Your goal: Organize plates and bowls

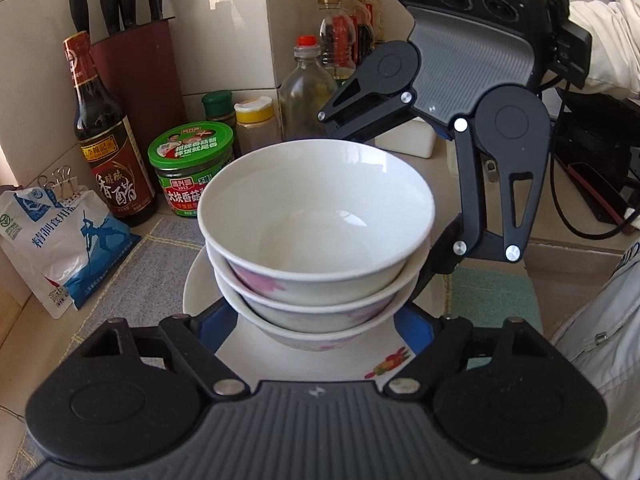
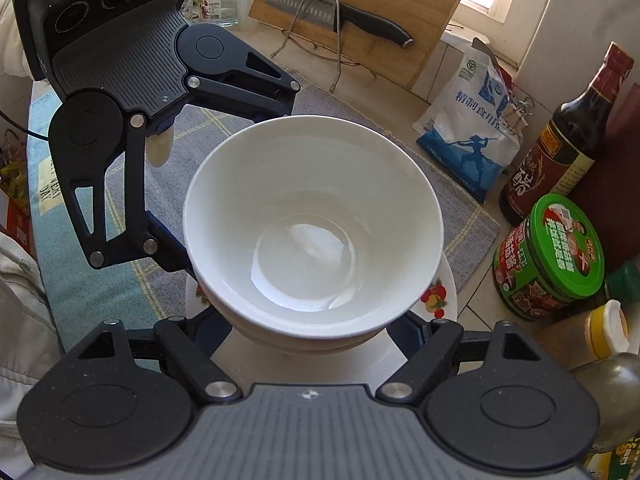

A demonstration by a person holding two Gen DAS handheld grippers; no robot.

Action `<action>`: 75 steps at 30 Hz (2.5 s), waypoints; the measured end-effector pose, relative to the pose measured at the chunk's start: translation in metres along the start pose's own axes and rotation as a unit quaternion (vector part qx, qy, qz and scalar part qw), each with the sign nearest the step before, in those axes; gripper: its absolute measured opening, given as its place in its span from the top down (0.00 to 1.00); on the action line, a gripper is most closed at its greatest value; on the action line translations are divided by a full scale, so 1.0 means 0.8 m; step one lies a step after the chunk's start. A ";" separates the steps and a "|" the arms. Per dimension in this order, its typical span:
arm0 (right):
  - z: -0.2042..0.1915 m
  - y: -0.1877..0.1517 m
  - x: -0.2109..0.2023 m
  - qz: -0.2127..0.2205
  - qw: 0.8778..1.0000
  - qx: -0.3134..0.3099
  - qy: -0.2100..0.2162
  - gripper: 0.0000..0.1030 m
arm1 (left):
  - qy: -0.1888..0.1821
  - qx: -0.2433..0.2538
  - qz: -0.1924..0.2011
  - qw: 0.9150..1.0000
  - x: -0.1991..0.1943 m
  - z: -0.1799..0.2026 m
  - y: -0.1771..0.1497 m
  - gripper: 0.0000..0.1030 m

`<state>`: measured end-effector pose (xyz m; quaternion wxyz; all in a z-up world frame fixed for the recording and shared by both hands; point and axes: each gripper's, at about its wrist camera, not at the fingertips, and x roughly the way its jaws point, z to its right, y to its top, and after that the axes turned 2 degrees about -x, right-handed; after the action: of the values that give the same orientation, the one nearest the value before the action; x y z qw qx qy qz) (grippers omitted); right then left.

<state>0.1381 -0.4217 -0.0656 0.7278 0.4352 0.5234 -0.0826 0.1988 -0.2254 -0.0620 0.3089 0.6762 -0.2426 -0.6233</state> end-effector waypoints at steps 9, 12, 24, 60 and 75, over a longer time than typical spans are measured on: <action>0.014 -0.008 0.011 -0.004 1.000 0.010 0.004 0.16 | -0.002 -0.018 -0.004 1.000 0.015 -0.007 0.002 0.18; 0.015 -0.009 0.009 -0.002 1.000 0.010 0.003 0.16 | -0.004 -0.025 -0.003 1.000 0.015 -0.009 0.002 0.18; 0.002 -0.012 0.001 0.001 0.999 0.047 -0.024 0.02 | 0.052 -0.018 0.047 0.997 -0.017 0.010 -0.016 0.02; -0.223 0.040 -0.111 0.063 0.810 0.459 -0.360 0.00 | 0.258 -0.253 0.056 0.931 -0.211 0.081 -0.048 0.01; -0.229 0.050 -0.118 0.072 0.812 0.444 -0.371 0.00 | 0.285 -0.262 0.063 0.920 -0.220 0.079 -0.045 0.01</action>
<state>-0.0069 -0.2968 0.0219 0.5984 0.6839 0.0867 -0.4083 0.1154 -0.0823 0.0322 0.5701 0.7034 -0.0143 -0.4242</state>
